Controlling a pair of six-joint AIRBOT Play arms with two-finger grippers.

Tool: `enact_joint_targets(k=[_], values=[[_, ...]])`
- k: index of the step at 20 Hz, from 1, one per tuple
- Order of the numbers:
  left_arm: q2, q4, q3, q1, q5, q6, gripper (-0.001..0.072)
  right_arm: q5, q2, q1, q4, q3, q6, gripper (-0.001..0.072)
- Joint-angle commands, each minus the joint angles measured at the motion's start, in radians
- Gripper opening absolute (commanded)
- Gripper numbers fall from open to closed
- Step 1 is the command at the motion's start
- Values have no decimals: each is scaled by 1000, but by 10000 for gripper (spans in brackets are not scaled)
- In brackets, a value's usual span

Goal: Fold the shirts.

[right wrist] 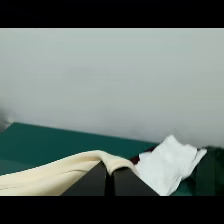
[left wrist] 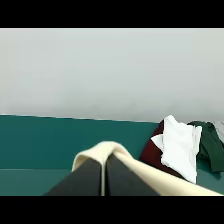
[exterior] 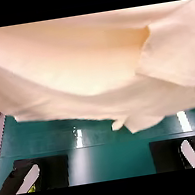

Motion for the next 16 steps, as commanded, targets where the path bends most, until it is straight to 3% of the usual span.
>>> enact_joint_targets(k=[1,5,7,9,13,16], values=[[-29,-84,-159,0,2,2,21,97,-90,-42,75,-137,44,20],[-128,-299,-478,-17,79,108,21,-164,-265,157,45,-461,-50,19],[-204,-296,-612,-93,173,160,21,-307,-432,259,29,-505,-92,20],[-309,-276,-664,-174,277,217,21,-357,-639,301,31,-431,-95,19],[-509,-219,-663,-220,535,204,21,-309,-1019,318,38,-134,-32,20],[-587,-167,-663,-202,575,163,21,-270,-1175,318,37,26,-7,19]])
